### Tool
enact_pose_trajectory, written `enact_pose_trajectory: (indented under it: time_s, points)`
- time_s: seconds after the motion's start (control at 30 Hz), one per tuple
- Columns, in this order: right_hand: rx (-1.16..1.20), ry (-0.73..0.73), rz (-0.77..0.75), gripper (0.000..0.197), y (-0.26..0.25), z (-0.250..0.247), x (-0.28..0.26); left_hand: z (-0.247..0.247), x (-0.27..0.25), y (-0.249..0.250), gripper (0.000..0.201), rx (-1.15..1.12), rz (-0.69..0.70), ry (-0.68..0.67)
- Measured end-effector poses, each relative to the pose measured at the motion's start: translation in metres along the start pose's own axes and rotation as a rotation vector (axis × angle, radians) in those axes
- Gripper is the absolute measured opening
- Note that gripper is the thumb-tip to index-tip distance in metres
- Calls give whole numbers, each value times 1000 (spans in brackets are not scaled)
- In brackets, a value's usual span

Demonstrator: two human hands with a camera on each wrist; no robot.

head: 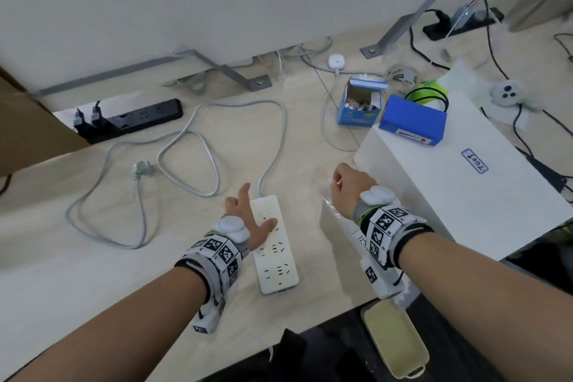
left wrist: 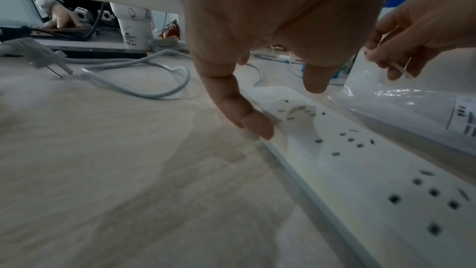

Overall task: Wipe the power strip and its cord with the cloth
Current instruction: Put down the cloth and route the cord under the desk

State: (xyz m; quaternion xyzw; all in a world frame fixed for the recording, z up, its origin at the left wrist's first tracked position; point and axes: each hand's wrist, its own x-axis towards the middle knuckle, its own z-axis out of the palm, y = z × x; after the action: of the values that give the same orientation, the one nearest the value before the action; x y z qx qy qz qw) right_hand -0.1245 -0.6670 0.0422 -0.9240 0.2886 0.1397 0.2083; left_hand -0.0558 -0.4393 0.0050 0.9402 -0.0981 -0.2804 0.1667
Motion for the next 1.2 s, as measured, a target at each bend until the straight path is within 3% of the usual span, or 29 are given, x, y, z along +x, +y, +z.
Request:
enact_pose_trajectory:
  time_s: [0.23,0.37,0.6,0.83,1.0,1.13,1.2]
  points:
    - [158,171,-188,8,-77,-13,10,-43,20,-50,71,-69,18,50]
    - [82,126,-251,6,-119,6,5,-74,27,-96,58,-128,-4,135]
    - [-98,-21,-261,14,-175,54,-3,-124,44,-171,40,-186,-67,404]
    - [-202,-98,-266,17,-197,64,2,-128,72,-191,51,-516,-245,268]
    - [-258,-122,-200,23,-186,50,16,-125,105,-196,65,-592,-384,203]
    - [-293,-180,-109,26,-168,47,27,-126,114,-185,49,-899,-437,195]
    - [-314,-229,-77,31,-159,48,29,-127,112,-183,40,-927,-406,200]
